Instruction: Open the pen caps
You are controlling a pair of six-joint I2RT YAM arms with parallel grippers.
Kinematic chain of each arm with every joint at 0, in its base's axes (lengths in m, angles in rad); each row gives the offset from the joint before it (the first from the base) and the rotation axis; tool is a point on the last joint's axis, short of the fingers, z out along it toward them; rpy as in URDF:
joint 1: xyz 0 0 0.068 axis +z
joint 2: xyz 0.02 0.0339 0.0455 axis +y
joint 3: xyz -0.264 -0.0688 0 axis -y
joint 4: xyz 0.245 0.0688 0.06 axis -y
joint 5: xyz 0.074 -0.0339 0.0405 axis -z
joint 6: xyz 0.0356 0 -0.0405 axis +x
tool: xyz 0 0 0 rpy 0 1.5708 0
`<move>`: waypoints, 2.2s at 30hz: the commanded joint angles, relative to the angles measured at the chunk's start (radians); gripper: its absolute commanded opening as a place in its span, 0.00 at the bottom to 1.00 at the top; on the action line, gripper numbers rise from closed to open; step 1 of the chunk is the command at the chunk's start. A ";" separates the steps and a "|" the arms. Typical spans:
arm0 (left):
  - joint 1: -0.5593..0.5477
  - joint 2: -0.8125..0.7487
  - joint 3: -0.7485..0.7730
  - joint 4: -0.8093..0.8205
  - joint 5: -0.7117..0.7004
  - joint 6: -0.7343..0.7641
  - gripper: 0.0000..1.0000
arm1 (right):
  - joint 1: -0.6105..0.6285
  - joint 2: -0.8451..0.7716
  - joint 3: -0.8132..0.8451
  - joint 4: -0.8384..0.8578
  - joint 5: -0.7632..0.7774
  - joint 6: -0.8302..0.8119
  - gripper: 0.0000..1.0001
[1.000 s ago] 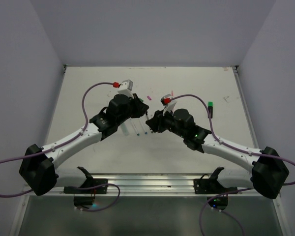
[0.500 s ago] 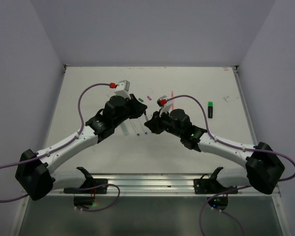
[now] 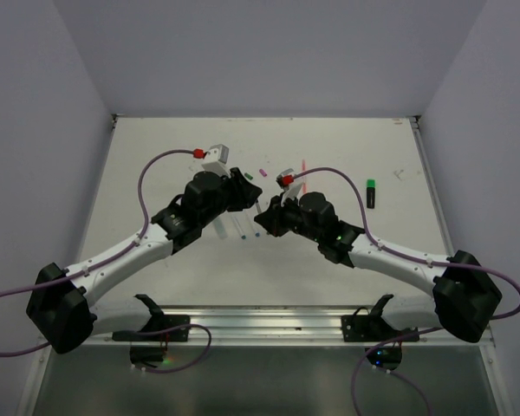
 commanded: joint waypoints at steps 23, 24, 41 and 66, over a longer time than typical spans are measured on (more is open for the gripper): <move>-0.004 -0.003 -0.001 0.075 -0.007 -0.023 0.00 | -0.003 -0.002 0.040 0.007 0.009 -0.015 0.00; -0.006 -0.006 0.001 0.075 -0.016 -0.025 0.00 | -0.002 -0.003 0.040 0.004 0.009 -0.018 0.00; 0.065 -0.080 0.278 0.151 -0.283 0.053 0.00 | -0.003 -0.023 -0.107 -0.020 -0.003 -0.056 0.00; 0.215 -0.106 0.450 0.290 -0.417 0.055 0.00 | -0.002 0.009 -0.205 0.037 -0.075 -0.064 0.00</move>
